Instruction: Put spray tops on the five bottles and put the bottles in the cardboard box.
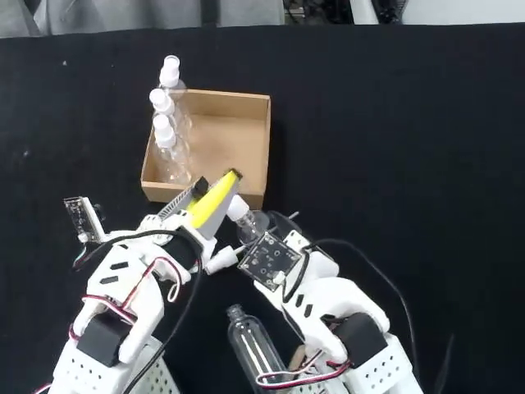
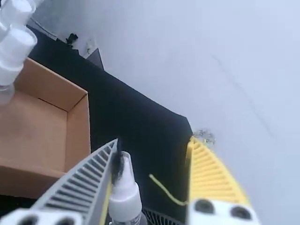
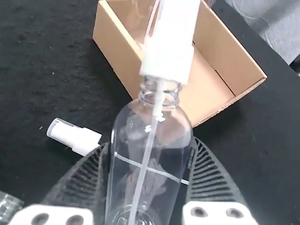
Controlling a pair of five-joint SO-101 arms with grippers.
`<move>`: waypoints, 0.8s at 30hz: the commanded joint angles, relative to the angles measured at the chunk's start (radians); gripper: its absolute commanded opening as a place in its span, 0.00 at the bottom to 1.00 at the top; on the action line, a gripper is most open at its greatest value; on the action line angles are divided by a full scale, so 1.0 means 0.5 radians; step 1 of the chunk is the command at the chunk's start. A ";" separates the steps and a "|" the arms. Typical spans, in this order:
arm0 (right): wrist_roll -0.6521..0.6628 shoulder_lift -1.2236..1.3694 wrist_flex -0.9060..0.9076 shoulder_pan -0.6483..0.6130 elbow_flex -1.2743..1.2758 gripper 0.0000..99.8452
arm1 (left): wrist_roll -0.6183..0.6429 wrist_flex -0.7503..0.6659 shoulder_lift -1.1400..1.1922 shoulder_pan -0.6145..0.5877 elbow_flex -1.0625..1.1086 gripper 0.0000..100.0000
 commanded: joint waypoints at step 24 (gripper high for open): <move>-0.417 -0.336 -0.107 -0.227 -0.164 0.11 | 0.132 0.000 -0.021 -0.753 -0.078 0.21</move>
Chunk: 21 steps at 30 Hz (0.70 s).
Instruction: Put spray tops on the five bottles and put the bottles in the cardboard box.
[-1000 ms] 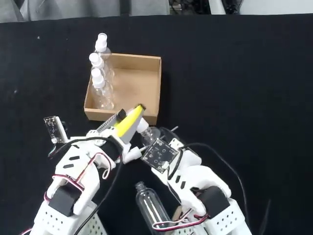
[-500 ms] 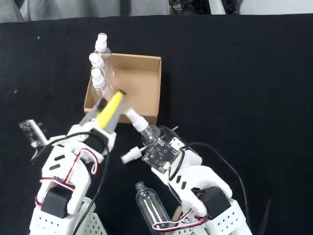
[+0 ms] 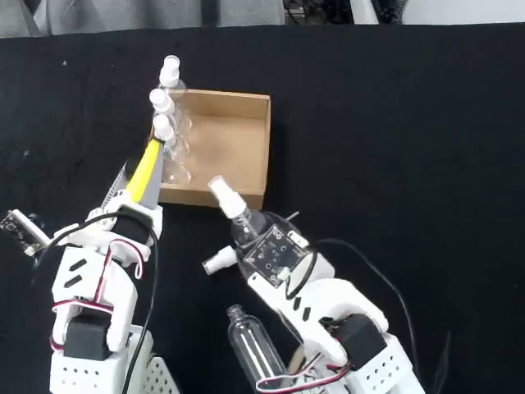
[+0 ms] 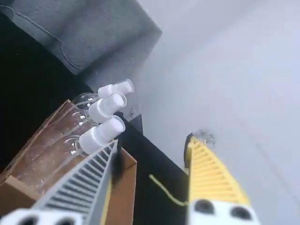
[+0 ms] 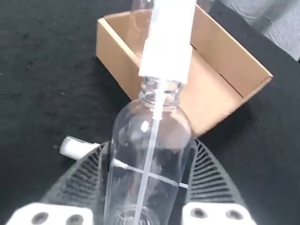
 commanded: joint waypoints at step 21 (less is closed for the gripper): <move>-0.061 -0.336 -0.384 -0.129 -0.158 0.11 | 0.006 0.003 -0.018 0.084 0.054 0.21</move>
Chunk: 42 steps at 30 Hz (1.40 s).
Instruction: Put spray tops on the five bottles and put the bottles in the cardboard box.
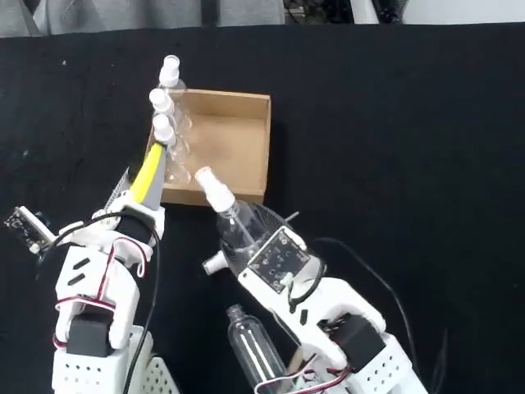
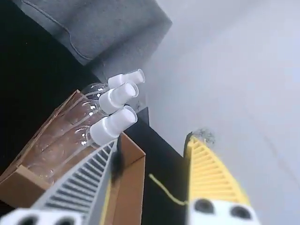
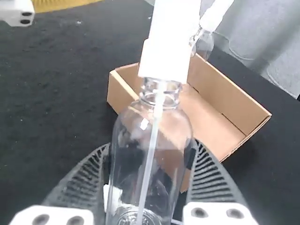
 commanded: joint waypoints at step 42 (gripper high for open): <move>-0.015 -0.333 -0.003 -0.034 -0.023 0.11 | -0.255 0.411 -0.021 0.704 -0.130 0.21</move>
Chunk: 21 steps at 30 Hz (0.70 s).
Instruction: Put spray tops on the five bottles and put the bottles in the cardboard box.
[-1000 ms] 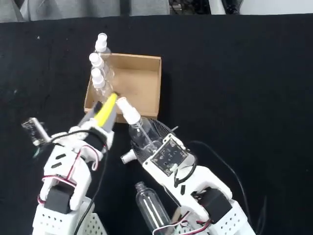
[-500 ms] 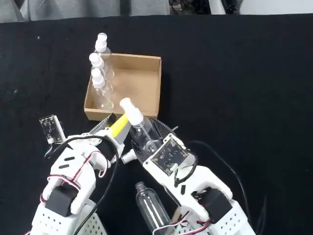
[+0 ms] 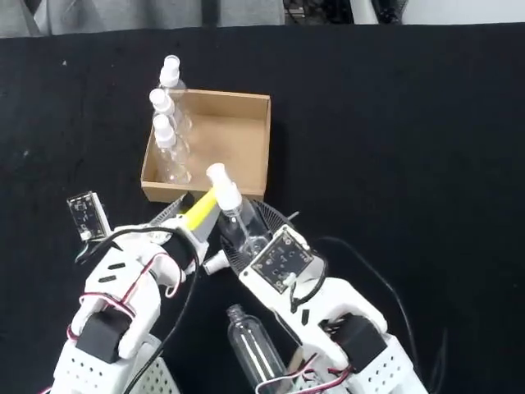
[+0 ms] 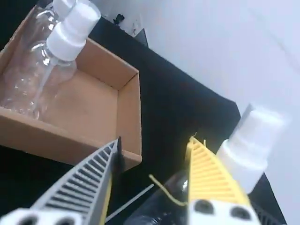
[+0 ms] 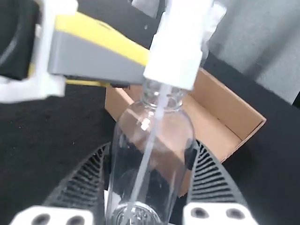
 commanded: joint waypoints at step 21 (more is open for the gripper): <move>-0.009 -0.333 0.003 -0.012 0.057 0.11 | -0.153 0.144 -0.021 0.167 -0.140 0.21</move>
